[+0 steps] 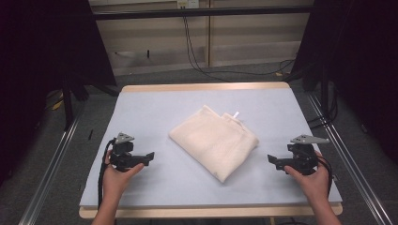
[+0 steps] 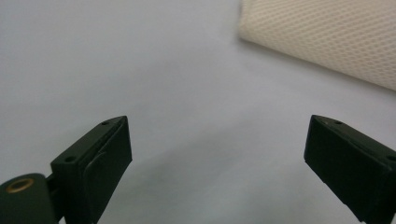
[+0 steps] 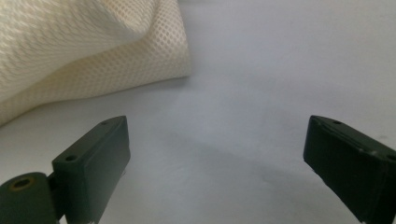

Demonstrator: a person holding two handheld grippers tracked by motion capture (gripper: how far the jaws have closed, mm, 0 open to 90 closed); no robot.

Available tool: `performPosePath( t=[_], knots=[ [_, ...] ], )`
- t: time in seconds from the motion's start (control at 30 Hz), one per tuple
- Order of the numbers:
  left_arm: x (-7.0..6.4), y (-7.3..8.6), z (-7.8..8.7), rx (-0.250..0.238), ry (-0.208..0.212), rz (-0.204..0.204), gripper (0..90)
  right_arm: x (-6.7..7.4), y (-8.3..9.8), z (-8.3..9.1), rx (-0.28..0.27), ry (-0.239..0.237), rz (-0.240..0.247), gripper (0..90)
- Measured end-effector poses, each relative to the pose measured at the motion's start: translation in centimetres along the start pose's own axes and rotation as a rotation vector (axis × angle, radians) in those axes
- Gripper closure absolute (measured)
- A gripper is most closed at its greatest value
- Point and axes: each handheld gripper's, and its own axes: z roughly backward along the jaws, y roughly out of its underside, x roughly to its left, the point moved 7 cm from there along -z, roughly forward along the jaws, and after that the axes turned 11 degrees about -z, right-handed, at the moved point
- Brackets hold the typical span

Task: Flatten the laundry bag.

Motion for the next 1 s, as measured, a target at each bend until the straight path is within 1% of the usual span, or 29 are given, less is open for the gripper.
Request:
performPosePath(
  t=[0.03, 0.1, 0.13, 0.17, 0.2, 0.27, 0.3, 0.33, 0.4, 0.47, 0.5, 0.53, 0.6, 0.63, 0.67, 0.7, 0.73, 0.8, 0.83, 0.87, 0.9, 0.93, 0.97, 1.0],
  knots=[
    [-0.4, -0.2, -0.2, 0.003, 0.011, 0.003, 7.8, 0.1, -0.1, 0.0, -0.004, -0.009, -0.012, 7.4],
    [-0.6, -0.3, -0.3, 0.001, 0.012, 0.003, 7.9, 0.3, -0.1, 0.0, -0.003, -0.016, -0.021, 7.5],
    [-0.9, -0.5, -0.4, 0.003, 0.027, -0.008, 7.9, 0.5, -0.1, 0.0, -0.009, -0.023, -0.025, 8.4],
    [-1.2, -0.6, -0.5, -0.004, 0.028, -0.002, 8.4, 0.7, -0.1, 0.1, -0.013, -0.024, -0.013, 9.7],
    [-1.5, -0.7, -0.6, 0.002, 0.032, -0.011, 8.7, 1.3, 0.0, 0.1, -0.002, -0.033, -0.007, 10.4],
    [-1.9, -0.8, -0.6, -0.002, 0.04, -0.013, 8.8, 1.4, 0.0, 0.1, -0.005, -0.037, -0.002, 11.3],
    [-2.1, -0.9, -0.5, -0.003, 0.042, -0.022, 9.0, 1.6, -0.1, 0.1, -0.007, -0.037, -0.002, 13.3],
    [-2.3, -0.9, -0.5, -0.004, 0.038, -0.021, 9.3, 1.8, -0.3, 0.1, -0.011, -0.047, 0.001, 14.0],
    [-2.5, -0.9, -0.5, -0.006, 0.053, -0.015, 9.6, 2.4, -0.6, 0.1, -0.022, -0.068, 0.0, 14.8],
    [-2.7, -0.8, -0.4, -0.005, 0.049, -0.014, 9.6, 3.0, -0.7, 0.1, -0.022, -0.083, -0.019, 16.5],
    [-3.0, -0.8, -0.4, 0.0, 0.053, -0.021, 9.7, 3.4, -0.8, 0.1, -0.024, -0.098, -0.016, 16.9],
    [-3.3, -0.8, -0.4, 0.004, 0.054, -0.029, 10.0, 4.0, -1.1, 0.0, -0.02, -0.116, -0.005, 16.8],
    [-3.5, -0.9, -0.4, -0.001, 0.053, -0.028, 10.0, 4.2, -1.2, 0.0, -0.022, -0.124, -0.005, 16.8],
    [-3.6, -0.9, -0.3, 0.0, 0.053, -0.031, 9.9, 4.7, -1.5, -0.4, -0.019, -0.135, -0.002, 16.8],
    [-3.7, -0.9, -0.3, -0.001, 0.048, -0.034, 9.9, 4.9, -1.6, -0.6, -0.016, -0.133, 0.002, 16.8],
    [-3.8, -0.8, -0.3, 0.003, 0.053, -0.035, 9.9, 4.9, -1.6, -0.6, -0.016, -0.133, 0.002, 16.8],
    [-3.9, -0.6, -0.3, 0.002, 0.053, -0.029, 9.9, 5.6, -1.7, -0.9, -0.019, -0.157, -0.002, 17.8],
    [-4.0, -0.4, -0.2, 0.009, 0.059, -0.036, 9.9, 5.8, -1.8, -1.0, -0.014, -0.16, 0.005, 17.7],
    [-4.0, -0.4, -0.1, 0.008, 0.053, -0.035, 9.9, 6.5, -2.0, -1.2, -0.015, -0.175, 0.015, 19.0],
    [-4.1, -0.4, -0.1, 0.005, 0.058, -0.031, 9.9, 6.5, -2.0, -1.2, -0.015, -0.175, 0.015, 19.0],
    [-4.1, -0.3, 0.0, 0.008, 0.061, -0.036, 9.9, 6.7, -2.1, -1.3, -0.023, -0.181, 0.015, 20.4],
    [-4.2, -0.3, 0.2, 0.001, 0.057, -0.03, 10.0, 7.4, -2.4, -1.5, -0.029, -0.218, 0.014, 21.6],
    [-4.2, -0.3, 0.2, 0.001, 0.057, -0.03, 10.0, 7.4, -2.4, -1.5, -0.029, -0.218, 0.014, 21.6],
    [-4.2, -0.4, 0.3, -0.002, 0.059, -0.028, 10.2, 7.9, -2.6, -1.8, -0.027, -0.222, -0.007, 21.5]
  ],
)
